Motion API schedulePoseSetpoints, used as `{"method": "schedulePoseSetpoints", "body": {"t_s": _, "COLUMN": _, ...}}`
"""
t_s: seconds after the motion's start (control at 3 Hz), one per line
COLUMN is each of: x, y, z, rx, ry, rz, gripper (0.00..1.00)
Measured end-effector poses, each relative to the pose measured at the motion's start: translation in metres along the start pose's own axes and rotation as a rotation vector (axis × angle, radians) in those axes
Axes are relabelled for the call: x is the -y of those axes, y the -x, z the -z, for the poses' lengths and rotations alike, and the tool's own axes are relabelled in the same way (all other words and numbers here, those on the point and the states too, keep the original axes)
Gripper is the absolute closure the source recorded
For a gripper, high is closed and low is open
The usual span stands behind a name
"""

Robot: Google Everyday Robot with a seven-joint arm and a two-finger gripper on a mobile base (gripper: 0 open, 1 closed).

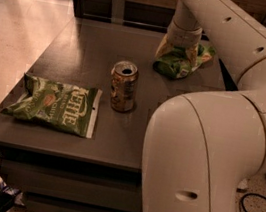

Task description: Pick green rice chip bag

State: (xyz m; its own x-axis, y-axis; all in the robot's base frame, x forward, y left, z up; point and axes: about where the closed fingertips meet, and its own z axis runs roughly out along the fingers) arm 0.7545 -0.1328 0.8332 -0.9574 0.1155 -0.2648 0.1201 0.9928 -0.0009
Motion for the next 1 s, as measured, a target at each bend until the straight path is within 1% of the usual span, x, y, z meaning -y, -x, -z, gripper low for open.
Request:
{"method": "schedulePoseSetpoints", "body": {"t_s": 0.33, "x": -0.0001, "y": 0.0001, "z": -0.0012, "rx": -0.002, "ry": -0.001, "rz": 0.000, "gripper": 0.85}}
{"method": "schedulePoseSetpoints", "body": {"t_s": 0.67, "x": -0.0002, "y": 0.0004, "z": -0.0001, "rx": -0.002, "ry": -0.001, "rz": 0.000, "gripper": 1.00}}
{"method": "schedulePoseSetpoints", "body": {"t_s": 1.0, "x": -0.0002, "y": 0.0004, "z": -0.0001, "rx": -0.002, "ry": -0.001, "rz": 0.000, "gripper": 1.00}}
